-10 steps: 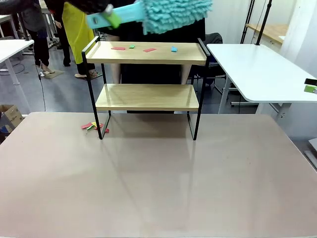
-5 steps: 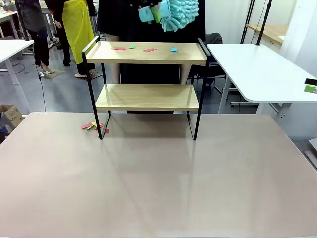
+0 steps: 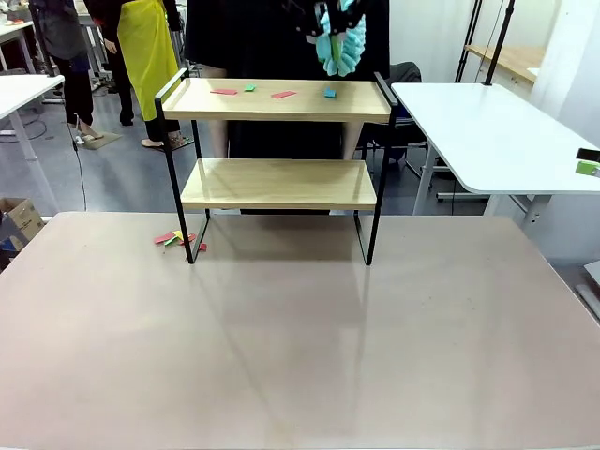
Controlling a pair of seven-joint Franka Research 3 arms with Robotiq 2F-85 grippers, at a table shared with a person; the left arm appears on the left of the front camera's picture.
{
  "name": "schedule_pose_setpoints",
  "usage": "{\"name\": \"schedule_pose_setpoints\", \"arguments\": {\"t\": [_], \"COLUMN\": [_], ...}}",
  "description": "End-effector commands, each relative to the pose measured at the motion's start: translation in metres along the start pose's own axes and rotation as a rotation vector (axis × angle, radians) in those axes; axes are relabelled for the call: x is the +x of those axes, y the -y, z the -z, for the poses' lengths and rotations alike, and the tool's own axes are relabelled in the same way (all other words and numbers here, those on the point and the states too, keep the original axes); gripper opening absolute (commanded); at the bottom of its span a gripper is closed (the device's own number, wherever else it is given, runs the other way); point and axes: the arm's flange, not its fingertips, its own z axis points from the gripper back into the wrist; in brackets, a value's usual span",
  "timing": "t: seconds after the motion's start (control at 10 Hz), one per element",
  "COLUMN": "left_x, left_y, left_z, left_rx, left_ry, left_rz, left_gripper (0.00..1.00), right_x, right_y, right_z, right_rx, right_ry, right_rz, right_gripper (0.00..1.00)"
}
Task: Clean the shelf.
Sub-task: Clean the specific section of the Shelf indicated by the human with the Duster.
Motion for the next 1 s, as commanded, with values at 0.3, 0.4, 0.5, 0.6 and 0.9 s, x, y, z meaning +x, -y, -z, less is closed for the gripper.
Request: {"name": "schedule_pose_setpoints", "arguments": {"t": [0.3,0.4,0.5,0.6,0.9], "left_x": [0.010,0.009,0.008,0.007,0.002], "left_y": [0.032,0.034,0.033,0.030,0.028], "left_z": [0.031,0.039,0.044,0.049,0.056], "left_rx": [-0.018,0.003,0.025,0.028,0.017], "left_ry": [-0.083,-0.122,-0.130,-0.149,-0.122], "left_rz": [-0.020,-0.023,-0.036,-0.039,-0.005], "left_gripper": [0.13,0.13,0.13,0.13,0.13], "right_x": [0.003,0.003,0.003,0.003,0.003], "right_y": [-0.001,-0.001,-0.001,-0.001,-0.001], "right_z": [0.002,0.002,0.002,0.002,0.002], "right_rx": [0.001,0.001,0.001,0.001,0.001], "right_ry": [-0.002,-0.002,-0.002,-0.002,-0.002], "right_rz": [-0.005,-0.005,-0.005,-0.005,-0.005], "right_gripper": [1.00,1.00,1.00,1.00,1.00]}}
